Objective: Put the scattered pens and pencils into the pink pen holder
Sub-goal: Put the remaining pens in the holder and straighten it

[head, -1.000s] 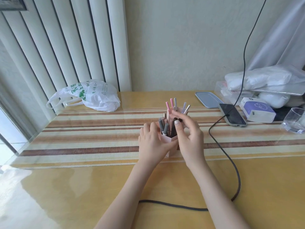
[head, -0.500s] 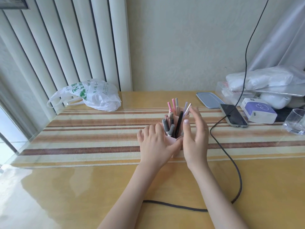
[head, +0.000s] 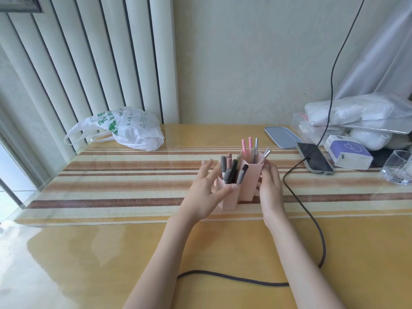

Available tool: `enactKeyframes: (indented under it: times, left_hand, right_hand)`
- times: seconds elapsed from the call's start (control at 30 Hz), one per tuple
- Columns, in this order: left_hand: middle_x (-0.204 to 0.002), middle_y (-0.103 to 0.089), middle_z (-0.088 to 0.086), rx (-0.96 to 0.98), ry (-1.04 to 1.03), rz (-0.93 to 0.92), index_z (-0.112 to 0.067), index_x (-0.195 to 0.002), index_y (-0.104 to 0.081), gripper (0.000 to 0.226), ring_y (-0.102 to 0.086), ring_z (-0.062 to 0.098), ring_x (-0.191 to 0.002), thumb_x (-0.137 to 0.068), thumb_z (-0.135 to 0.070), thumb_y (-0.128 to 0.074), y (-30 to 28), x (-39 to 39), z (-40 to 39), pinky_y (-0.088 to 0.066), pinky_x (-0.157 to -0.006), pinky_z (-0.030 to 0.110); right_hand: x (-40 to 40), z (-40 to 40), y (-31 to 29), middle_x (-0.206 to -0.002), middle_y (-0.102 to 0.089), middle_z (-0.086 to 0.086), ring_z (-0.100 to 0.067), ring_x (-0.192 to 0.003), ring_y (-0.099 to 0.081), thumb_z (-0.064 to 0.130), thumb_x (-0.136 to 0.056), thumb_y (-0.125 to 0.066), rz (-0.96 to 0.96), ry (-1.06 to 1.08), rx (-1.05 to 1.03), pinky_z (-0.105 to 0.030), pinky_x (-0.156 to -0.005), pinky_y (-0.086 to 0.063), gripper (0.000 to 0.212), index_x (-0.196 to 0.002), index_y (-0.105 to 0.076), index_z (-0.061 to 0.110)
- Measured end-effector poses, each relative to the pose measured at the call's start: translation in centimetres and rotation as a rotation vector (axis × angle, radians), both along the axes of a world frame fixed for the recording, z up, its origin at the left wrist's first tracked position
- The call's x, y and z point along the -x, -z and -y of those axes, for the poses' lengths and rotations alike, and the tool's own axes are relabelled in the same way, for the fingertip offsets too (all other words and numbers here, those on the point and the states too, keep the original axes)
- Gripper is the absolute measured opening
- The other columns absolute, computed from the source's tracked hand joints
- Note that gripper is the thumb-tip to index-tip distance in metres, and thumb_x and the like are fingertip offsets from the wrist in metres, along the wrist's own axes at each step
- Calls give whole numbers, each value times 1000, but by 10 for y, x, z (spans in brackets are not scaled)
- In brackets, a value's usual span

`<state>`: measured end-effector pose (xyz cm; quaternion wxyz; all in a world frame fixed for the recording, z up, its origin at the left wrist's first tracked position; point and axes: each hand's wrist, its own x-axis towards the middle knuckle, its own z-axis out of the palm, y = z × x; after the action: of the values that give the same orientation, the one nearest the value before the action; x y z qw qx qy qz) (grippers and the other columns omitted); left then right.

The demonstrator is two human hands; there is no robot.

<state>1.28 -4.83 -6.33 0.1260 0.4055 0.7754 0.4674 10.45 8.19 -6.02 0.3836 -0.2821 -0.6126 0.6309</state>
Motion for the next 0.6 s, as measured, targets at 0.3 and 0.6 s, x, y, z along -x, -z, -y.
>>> enactKeyframes:
  times: [0.3,0.6]
  left_hand:
    - [-106,-64,-7,-144,4,131,-24,-115,-49,45,-59,9,-100,-79,-31,-74,1,1,-1,-44,-87,17]
    - [-80,-63,0,-309,-36,191,-21,-99,-61,17,-52,12,-76,-89,-33,-62,0,-4,-7,-42,-74,26]
  right_hand:
    - [-1,7,3,-118,-59,-6,-21,-111,-53,45,-97,-33,37,-19,-59,-33,-86,-43,29,-106,-53,28]
    - [-6,6,5,-111,-63,0,-15,-103,-56,36,-101,-35,-10,-65,-35,-27,-81,-41,26,-110,-54,21]
